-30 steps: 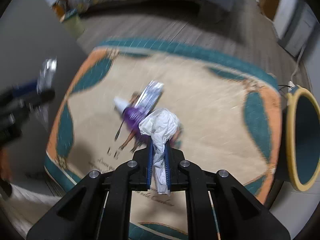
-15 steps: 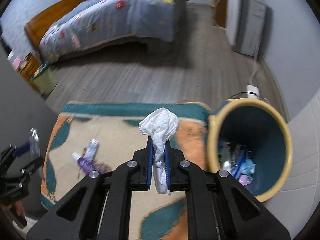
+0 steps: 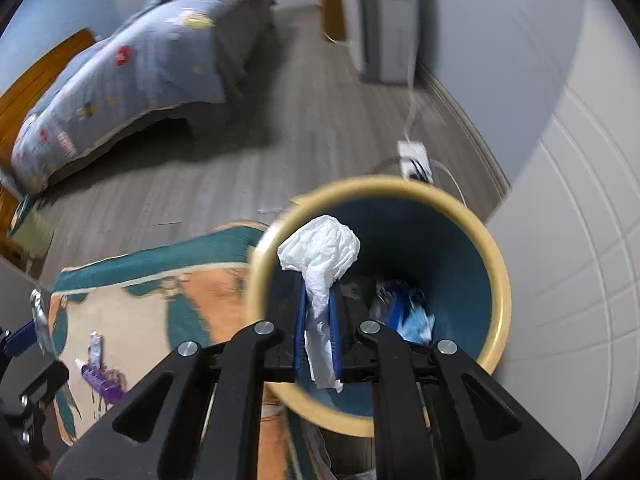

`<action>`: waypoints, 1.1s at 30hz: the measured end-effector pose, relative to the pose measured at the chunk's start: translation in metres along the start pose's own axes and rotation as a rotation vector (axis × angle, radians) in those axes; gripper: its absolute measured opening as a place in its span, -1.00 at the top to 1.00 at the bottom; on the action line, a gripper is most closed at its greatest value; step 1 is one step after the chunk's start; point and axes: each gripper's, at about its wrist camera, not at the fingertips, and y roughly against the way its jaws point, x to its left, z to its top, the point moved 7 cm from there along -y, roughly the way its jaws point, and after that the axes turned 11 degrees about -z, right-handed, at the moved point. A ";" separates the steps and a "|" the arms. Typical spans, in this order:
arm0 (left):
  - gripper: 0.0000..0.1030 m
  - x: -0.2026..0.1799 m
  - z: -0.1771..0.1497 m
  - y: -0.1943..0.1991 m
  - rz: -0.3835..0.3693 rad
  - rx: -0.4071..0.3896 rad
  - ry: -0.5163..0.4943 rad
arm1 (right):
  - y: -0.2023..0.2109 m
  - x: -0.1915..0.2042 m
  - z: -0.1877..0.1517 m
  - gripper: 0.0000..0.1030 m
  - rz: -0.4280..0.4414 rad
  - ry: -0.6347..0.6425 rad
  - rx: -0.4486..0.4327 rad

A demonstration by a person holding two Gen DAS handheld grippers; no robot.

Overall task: Collect trash
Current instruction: 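Carry the white tissue over the wastebasket with the right gripper and open it, then move the right gripper back to the cushion and grasp the purple spray bottle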

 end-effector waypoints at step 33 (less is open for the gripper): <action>-0.88 -0.048 0.028 -0.082 -0.072 0.027 -0.111 | -0.031 -0.075 -0.004 -0.76 -0.010 -0.242 0.036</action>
